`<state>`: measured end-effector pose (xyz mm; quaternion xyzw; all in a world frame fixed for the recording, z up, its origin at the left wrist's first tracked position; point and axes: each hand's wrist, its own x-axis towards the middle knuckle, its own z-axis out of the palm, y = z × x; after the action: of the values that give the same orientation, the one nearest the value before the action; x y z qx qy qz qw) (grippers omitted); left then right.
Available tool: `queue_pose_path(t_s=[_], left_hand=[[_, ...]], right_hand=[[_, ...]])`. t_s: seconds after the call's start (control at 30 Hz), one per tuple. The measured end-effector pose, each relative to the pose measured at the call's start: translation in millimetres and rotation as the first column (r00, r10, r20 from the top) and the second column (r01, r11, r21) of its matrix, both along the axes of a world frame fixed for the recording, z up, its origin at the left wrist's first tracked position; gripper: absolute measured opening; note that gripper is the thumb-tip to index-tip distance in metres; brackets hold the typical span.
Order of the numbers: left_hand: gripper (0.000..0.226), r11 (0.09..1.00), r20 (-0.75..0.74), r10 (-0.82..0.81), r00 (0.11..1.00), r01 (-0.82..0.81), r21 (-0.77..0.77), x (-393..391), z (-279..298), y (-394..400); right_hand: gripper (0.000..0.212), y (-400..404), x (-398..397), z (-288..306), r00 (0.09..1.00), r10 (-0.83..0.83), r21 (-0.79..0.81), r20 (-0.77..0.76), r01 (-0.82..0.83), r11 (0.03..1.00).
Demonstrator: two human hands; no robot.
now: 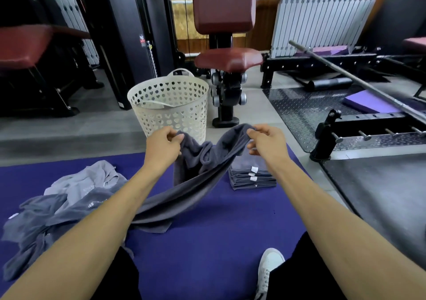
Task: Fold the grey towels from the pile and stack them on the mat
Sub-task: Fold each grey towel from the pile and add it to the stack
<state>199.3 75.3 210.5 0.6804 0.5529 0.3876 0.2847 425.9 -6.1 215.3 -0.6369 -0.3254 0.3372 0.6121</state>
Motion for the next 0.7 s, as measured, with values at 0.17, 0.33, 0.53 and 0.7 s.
queue_pose_path(t_s=[0.17,0.33,0.53,0.7], left_hand=[[0.016,1.0,0.1,-0.014,0.995,0.014,0.001,-4,73,6],[0.009,0.992,0.321,-0.057,0.945,0.016,0.128,-10,173,-3],[0.015,0.937,0.362,-0.034,0.932,-0.096,0.335,-32,275,-32],[0.017,0.87,0.338,-0.008,0.941,-0.16,0.466,-47,296,-63]], right_hand=[[0.01,3,-8,70,0.988,-0.125,0.128,0.086,0.113,0.985],[0.014,-6,-29,174,0.936,-0.146,0.316,0.32,0.04,0.948],[0.018,-36,-57,278,0.84,-0.11,0.342,0.531,-0.094,0.935],[0.03,-59,-79,322,0.816,-0.229,0.464,0.531,-0.053,0.884]])
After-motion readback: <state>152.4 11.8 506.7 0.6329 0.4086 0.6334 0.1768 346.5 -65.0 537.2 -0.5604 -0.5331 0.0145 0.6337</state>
